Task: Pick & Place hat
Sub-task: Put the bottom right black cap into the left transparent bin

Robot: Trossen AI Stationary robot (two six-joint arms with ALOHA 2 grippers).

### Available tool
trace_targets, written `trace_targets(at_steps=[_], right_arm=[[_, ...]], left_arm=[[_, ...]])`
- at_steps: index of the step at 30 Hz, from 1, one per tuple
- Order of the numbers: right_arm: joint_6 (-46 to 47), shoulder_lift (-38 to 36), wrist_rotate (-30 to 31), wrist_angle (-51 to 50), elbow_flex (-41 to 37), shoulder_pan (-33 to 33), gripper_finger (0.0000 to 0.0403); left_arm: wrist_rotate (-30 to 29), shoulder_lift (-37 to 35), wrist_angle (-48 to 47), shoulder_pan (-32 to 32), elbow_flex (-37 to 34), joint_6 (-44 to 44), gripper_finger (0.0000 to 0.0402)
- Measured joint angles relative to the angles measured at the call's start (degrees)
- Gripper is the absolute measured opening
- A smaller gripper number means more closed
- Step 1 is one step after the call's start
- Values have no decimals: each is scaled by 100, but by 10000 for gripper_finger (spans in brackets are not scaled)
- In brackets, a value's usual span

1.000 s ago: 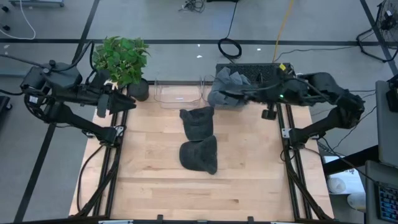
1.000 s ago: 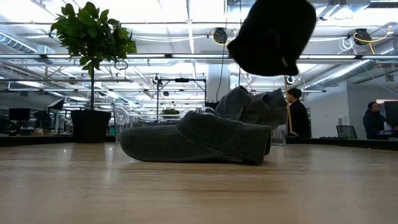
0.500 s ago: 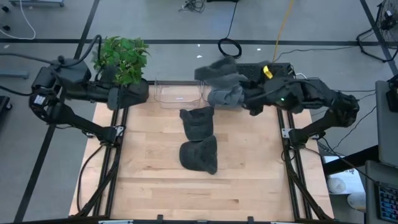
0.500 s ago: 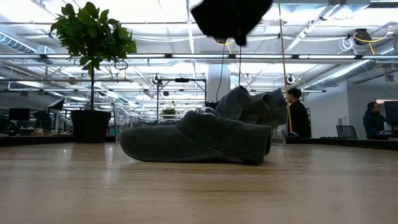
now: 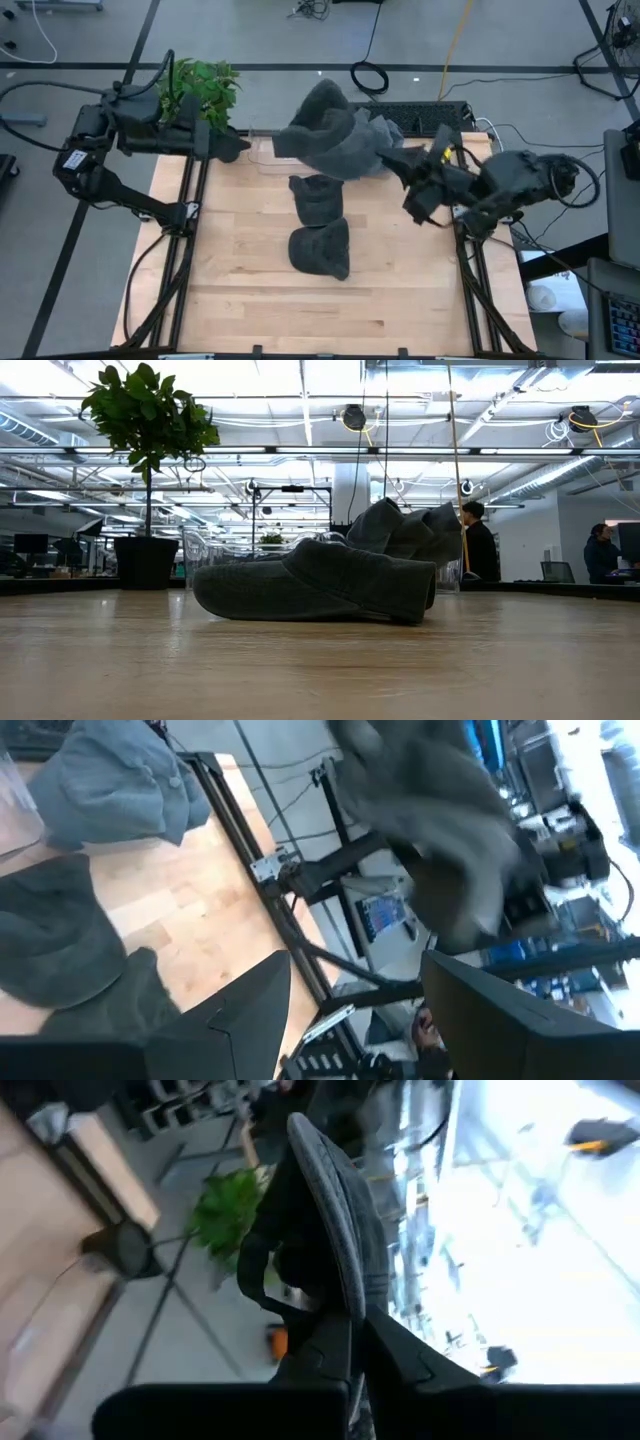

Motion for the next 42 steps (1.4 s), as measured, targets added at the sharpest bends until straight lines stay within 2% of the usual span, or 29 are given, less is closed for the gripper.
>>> trace_targets(at_steps=[4, 11, 18, 25, 31, 39, 42], right_arm=[[-618, 95, 96, 511, 0, 376, 0], [-1480, 299, 89, 1014, 0, 864, 0], [-2545, 615, 82, 1646, 0, 1120, 0], [-2592, 611, 259, 1662, 0, 1082, 0], [-2605, 588, 258, 1760, 0, 1076, 0], [-2621, 587, 252, 1772, 0, 1076, 0], [-2692, 587, 251, 1921, 0, 1076, 0]], left_arm=[[284, 62, 346, 173, 0, -177, 234], [1337, 111, 1531, 403, 2, -564, 234], [2054, 163, 1829, 552, 2, -1081, 234], [2490, 416, 1895, 455, 1, -1291, 234], [2540, 679, 2058, 376, 0, -1276, 234], [2958, 1043, 2851, 374, -2, -1309, 234], [3043, 1130, 2690, 378, -2, -1308, 234]])
